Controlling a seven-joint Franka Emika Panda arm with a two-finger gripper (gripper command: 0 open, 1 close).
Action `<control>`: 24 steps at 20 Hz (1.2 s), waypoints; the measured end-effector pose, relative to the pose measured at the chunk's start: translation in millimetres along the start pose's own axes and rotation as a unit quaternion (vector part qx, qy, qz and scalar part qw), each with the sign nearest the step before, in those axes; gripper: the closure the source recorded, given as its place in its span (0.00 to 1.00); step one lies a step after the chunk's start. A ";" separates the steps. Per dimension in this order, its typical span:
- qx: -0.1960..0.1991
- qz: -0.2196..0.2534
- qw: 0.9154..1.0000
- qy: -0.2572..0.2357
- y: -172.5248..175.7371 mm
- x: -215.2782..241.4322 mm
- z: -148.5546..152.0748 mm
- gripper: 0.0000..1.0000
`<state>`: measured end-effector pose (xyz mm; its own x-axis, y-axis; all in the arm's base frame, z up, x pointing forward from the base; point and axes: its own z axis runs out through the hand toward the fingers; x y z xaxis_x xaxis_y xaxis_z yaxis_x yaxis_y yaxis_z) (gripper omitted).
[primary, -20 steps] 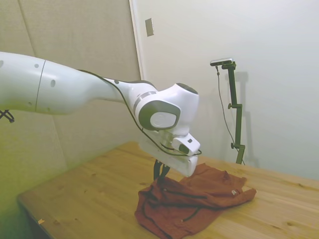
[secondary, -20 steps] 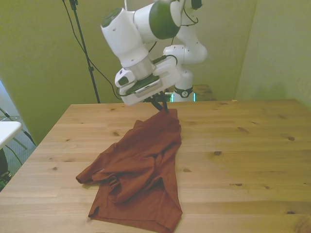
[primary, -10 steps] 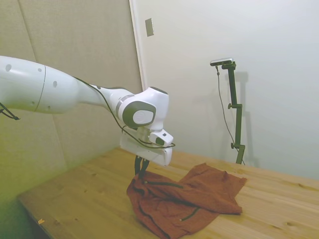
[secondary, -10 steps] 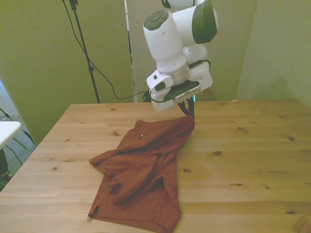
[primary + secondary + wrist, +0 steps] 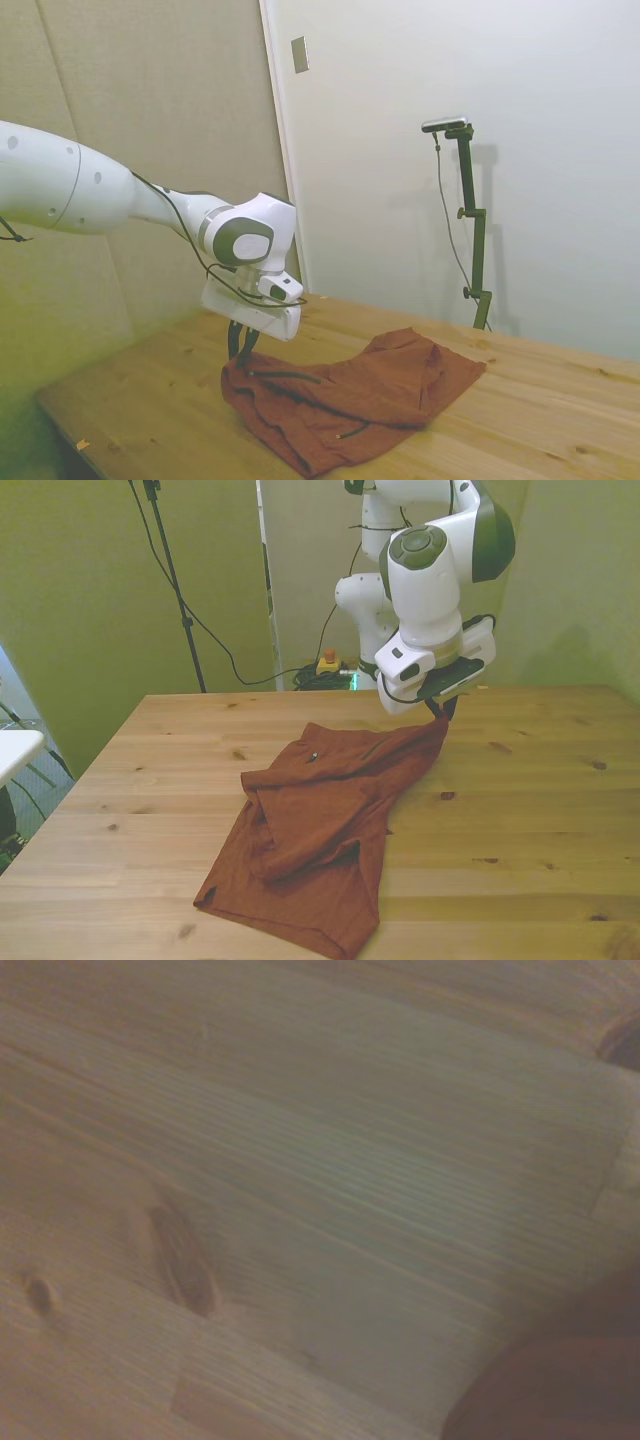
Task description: Unfold the shorts
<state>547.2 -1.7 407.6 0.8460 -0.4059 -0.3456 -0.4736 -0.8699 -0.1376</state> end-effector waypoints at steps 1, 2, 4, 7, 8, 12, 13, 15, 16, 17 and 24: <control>0.000 0.000 1.000 0.000 0.6 -0.3 -0.1 0.00; 0.000 0.001 1.000 0.000 1.0 -0.6 -0.1 0.00; 0.000 0.000 1.000 -0.001 1.6 -2.4 0.7 0.00; 0.001 -0.002 1.000 0.002 0.8 -6.7 -1.9 0.00; 0.006 0.005 1.000 0.013 -0.1 -7.2 -6.3 0.00; 0.040 0.076 0.993 0.076 7.2 7.0 -45.1 0.00; 0.050 0.096 0.990 0.090 17.2 18.0 -59.8 0.00; 0.066 0.140 0.981 0.115 49.4 47.2 -83.5 0.00; 0.072 0.163 0.976 0.126 69.9 63.0 -91.2 0.00; 0.076 0.187 0.970 0.134 91.4 78.4 -96.3 0.00; 0.094 0.357 0.917 0.152 193.2 122.2 -109.6 0.00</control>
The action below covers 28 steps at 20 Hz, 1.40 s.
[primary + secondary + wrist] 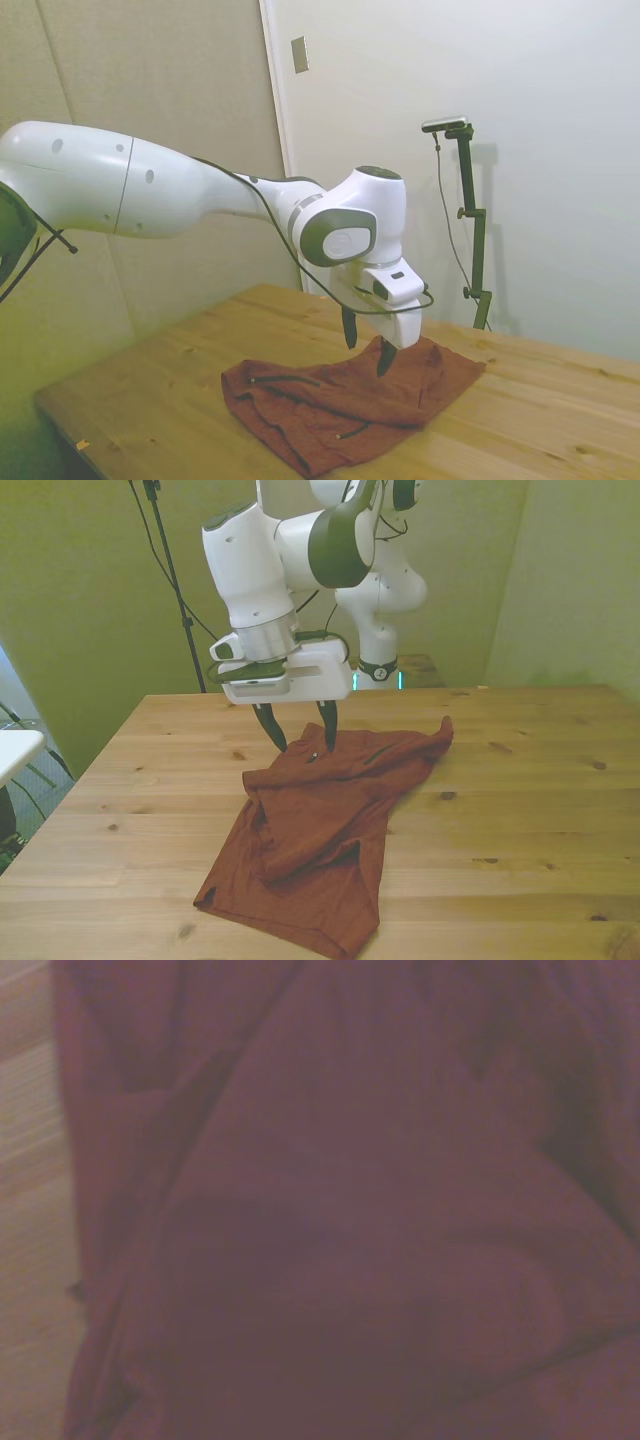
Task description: Unfold the shorts
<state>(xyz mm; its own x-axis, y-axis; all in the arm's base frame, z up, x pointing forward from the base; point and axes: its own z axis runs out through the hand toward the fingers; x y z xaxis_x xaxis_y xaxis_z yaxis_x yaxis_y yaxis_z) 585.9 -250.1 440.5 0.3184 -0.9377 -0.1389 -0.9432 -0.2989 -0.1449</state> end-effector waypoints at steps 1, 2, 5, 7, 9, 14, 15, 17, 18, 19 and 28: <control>0.001 0.025 1.000 0.004 5.9 5.7 3.1 0.00; 0.001 0.050 0.999 0.008 12.4 11.0 8.8 0.00; 0.000 0.123 0.992 0.021 32.5 26.2 28.6 0.00; -0.004 0.171 0.985 0.036 43.4 37.3 36.5 0.00; -0.009 0.200 0.979 0.044 48.1 44.2 42.9 0.00; -0.010 0.197 0.979 0.049 47.9 49.9 56.7 0.00; -0.010 0.191 0.980 0.049 47.0 49.4 58.0 0.00; -0.010 0.175 0.983 0.047 44.8 47.4 58.9 0.00; -0.010 0.168 0.985 0.047 43.8 46.7 58.9 0.00; -0.007 0.162 0.986 0.049 42.4 46.3 58.5 0.00; 0.021 0.089 0.994 0.056 58.2 33.6 48.1 0.00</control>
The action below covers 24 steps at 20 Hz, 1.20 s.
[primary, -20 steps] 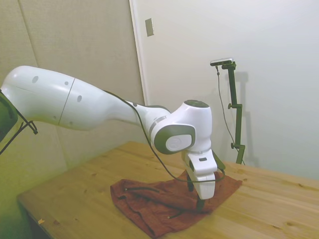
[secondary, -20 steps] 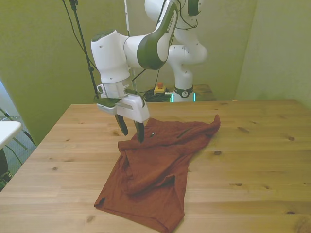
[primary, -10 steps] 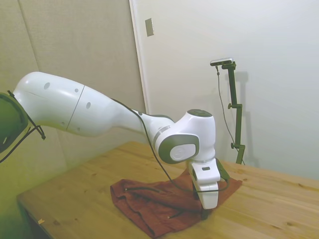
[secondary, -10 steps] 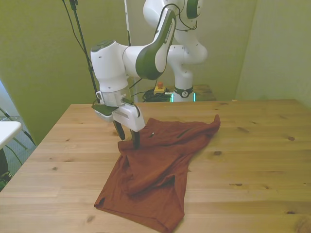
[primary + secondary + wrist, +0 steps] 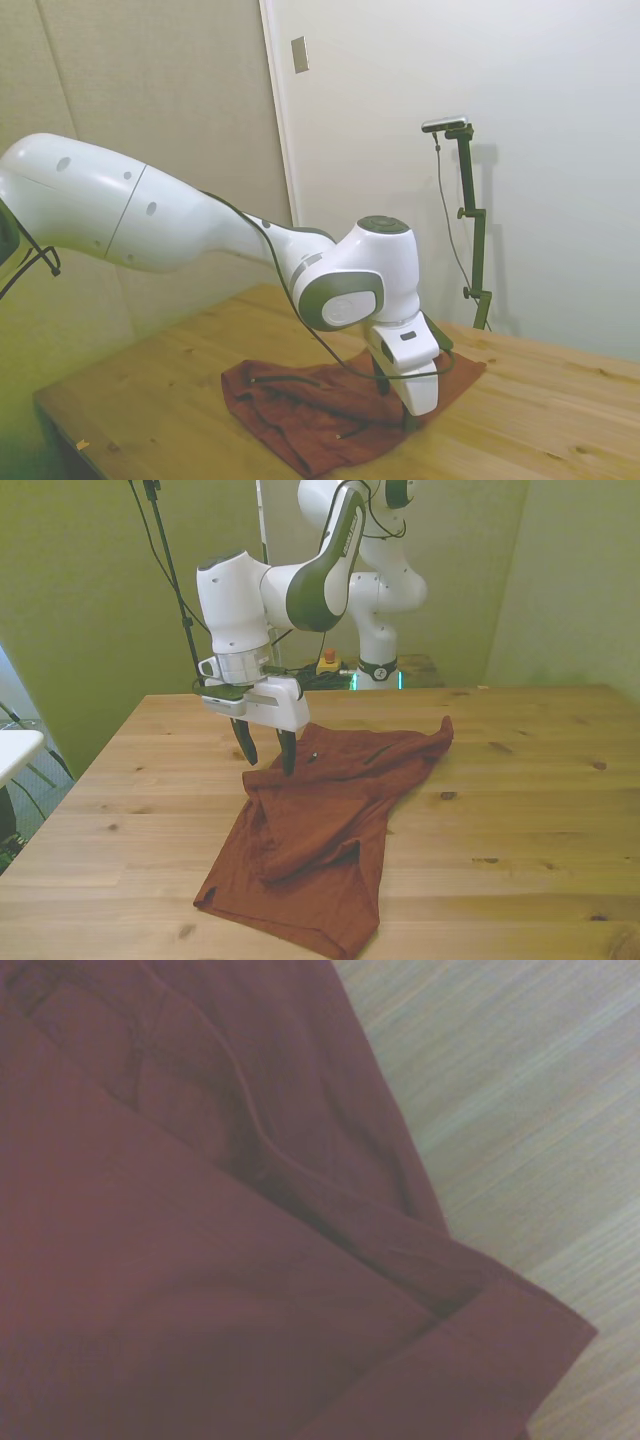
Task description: Unfold the shorts
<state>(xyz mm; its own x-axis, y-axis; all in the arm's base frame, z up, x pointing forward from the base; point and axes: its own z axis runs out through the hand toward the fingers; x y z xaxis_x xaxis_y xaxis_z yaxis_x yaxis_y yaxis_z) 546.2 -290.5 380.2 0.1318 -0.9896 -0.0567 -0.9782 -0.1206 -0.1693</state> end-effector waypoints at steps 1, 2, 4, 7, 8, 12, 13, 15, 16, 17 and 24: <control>-0.001 0.000 1.000 0.000 0.6 0.2 1.4 0.00; -0.001 0.002 1.000 0.001 1.2 1.5 3.2 0.00; -0.001 0.008 1.000 0.000 3.2 6.5 8.4 0.00; 0.003 0.021 1.000 -0.009 3.0 14.8 17.7 0.00; 0.007 0.022 1.000 -0.013 1.5 16.8 19.5 0.00; 0.019 0.018 0.999 -0.019 -2.7 23.5 18.9 0.00; 0.020 0.018 0.999 -0.019 -2.8 24.3 18.3 0.00; 0.020 0.015 0.999 -0.023 -3.1 23.9 18.8 1.00; 0.020 0.013 0.999 -0.026 -3.0 23.1 19.7 1.00; 0.019 0.012 0.999 -0.030 -2.7 22.7 20.5 1.00; 0.016 0.013 0.999 -0.043 -3.6 31.2 21.6 1.00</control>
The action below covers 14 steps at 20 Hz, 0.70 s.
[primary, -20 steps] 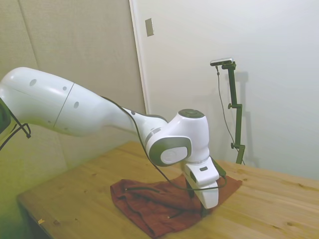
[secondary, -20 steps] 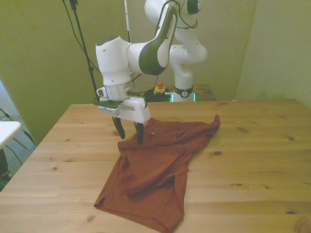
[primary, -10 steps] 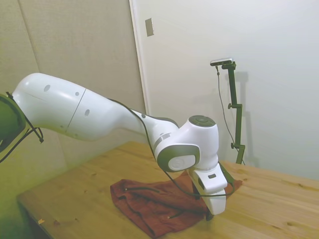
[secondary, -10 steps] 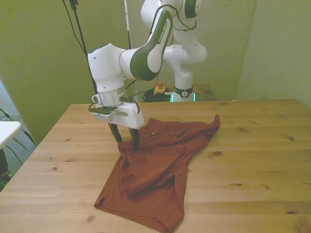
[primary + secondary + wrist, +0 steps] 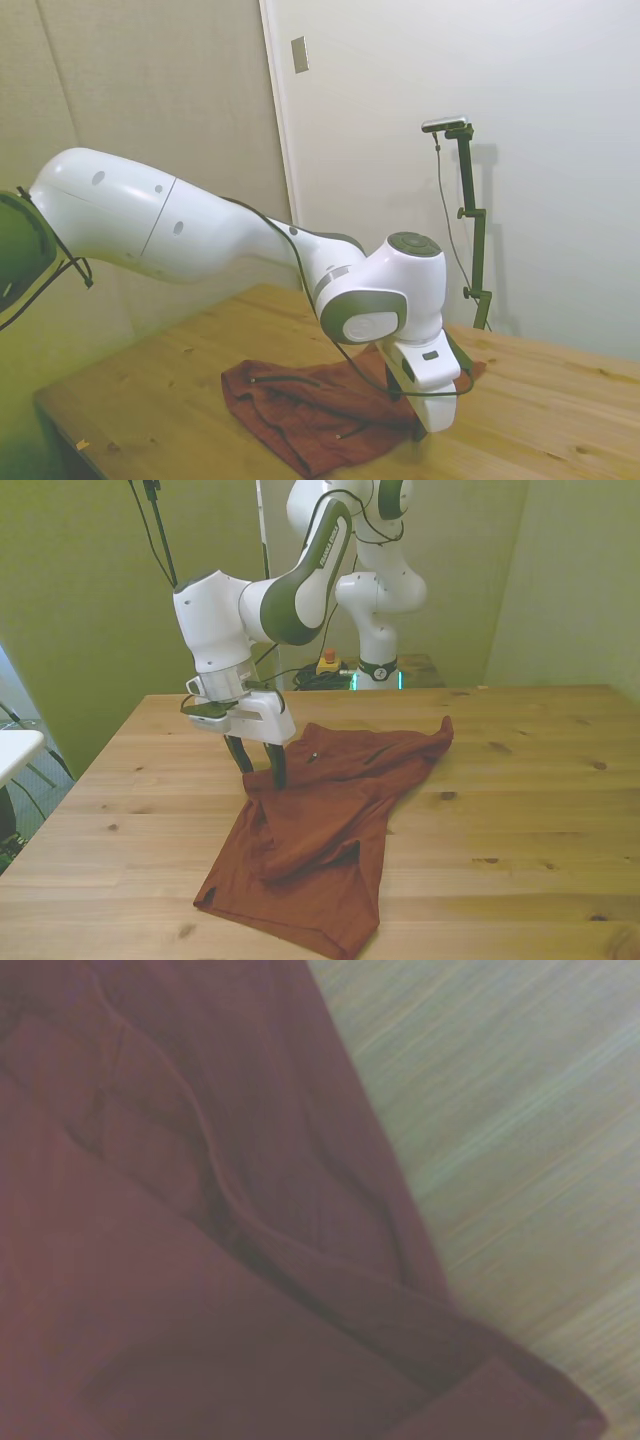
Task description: Unfold the shorts
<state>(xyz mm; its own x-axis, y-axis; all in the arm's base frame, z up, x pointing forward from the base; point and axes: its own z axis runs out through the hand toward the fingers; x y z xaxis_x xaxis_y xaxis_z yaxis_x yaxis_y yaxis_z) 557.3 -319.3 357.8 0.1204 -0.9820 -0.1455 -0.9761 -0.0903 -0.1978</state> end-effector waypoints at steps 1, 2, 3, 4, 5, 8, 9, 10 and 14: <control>0.000 0.000 1.000 -0.001 -0.6 1.2 0.8 1.00; -0.001 0.001 1.000 -0.001 -1.3 2.3 1.6 1.00; -0.002 0.001 1.000 -0.002 -1.7 3.0 2.4 1.00; -0.003 0.001 1.000 -0.003 -2.1 3.4 3.1 1.00; -0.004 0.001 1.000 -0.004 -2.5 3.7 3.7 1.00; -0.005 0.000 1.000 -0.004 -3.7 4.5 5.2 1.00; -0.005 0.000 1.000 -0.004 -4.1 4.5 5.5 1.00; -0.005 0.000 1.000 -0.004 -4.3 4.5 5.6 1.00; -0.005 -0.001 1.000 -0.004 -5.0 4.1 5.4 1.00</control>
<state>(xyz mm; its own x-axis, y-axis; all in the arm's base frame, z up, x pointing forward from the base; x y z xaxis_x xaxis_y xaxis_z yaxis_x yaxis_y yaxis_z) 563.7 -322.0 353.0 0.1236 -0.9803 -0.1538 -0.9776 -0.0937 -0.1883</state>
